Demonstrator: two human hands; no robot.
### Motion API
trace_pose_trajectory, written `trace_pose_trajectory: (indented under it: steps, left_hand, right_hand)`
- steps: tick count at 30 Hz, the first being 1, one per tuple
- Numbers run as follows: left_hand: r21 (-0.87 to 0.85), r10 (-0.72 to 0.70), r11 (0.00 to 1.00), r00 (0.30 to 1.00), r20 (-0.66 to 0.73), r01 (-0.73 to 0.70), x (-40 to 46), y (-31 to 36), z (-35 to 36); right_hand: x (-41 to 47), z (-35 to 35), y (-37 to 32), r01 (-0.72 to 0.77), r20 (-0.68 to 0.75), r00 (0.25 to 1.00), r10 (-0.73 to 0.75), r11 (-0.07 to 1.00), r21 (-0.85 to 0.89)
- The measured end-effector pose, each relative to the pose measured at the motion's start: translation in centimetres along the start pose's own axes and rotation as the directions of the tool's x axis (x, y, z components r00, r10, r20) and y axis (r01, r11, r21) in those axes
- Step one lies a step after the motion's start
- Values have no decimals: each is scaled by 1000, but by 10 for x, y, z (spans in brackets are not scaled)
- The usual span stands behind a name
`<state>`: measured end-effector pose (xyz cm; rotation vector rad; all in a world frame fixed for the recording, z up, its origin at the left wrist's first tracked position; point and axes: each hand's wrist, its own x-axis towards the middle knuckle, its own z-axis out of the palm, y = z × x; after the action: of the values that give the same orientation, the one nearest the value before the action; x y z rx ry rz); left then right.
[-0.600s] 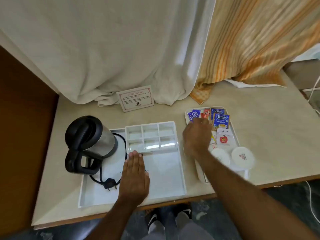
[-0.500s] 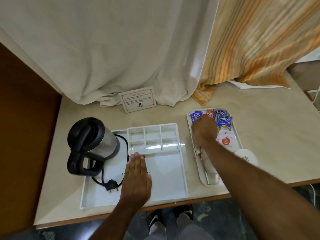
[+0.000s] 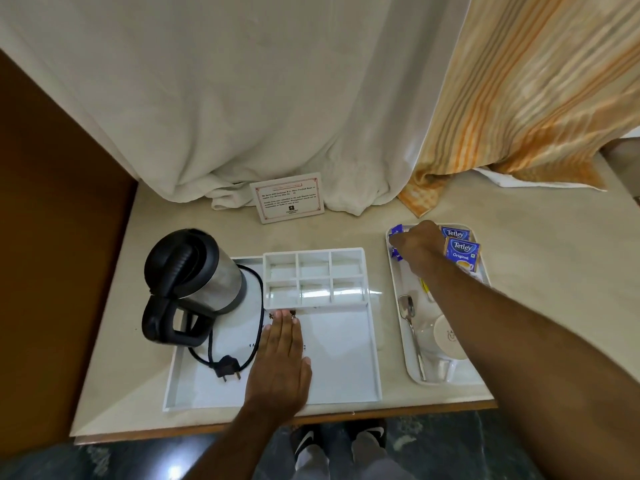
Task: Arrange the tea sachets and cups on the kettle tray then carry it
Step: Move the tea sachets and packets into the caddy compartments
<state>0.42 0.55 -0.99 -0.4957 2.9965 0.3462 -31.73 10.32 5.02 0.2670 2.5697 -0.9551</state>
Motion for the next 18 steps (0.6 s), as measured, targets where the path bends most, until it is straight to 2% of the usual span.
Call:
trace_pose_trajectory:
  steps: [3, 5, 8, 10, 12, 14, 16, 18]
  left_hand:
    - [-16, -3, 1000, 1000, 22, 4, -1, 0, -1]
    - [-18, 3, 1000, 1000, 30, -2, -1, 0, -2]
    - [-31, 1, 1000, 999, 33, 0, 0, 1, -3]
    - [-41, -8, 999, 999, 43, 9, 0, 1, -3]
    - [-37, -15, 999, 998, 54, 17, 1, 1, -4]
    - [-22, -21, 1000, 998, 62, 23, 1, 1, -4]
    - [-11, -32, 999, 997, 76, 33, 1, 1, -5]
    - [11, -42, 999, 994, 97, 41, 2, 2, -5]
  right_hand:
    - [1, -3, -3, 7, 44, 999, -11, 996, 94]
    - [-6, -7, -10, 61, 40, 997, -71, 972, 225]
    - [-40, -10, -27, 167, 43, 976, -213, 862, 478]
    - [-68, 1, -42, 213, 125, 931, -342, 791, 573]
    - [-93, 25, -53, 278, 235, 861, -450, 805, 524]
    - [-113, 51, -59, 429, 306, 782, -542, 826, 366]
    - [-125, 71, -59, 572, 345, 716, -607, 793, 209]
    - [-130, 82, -55, 656, 368, 681, -633, 751, 78]
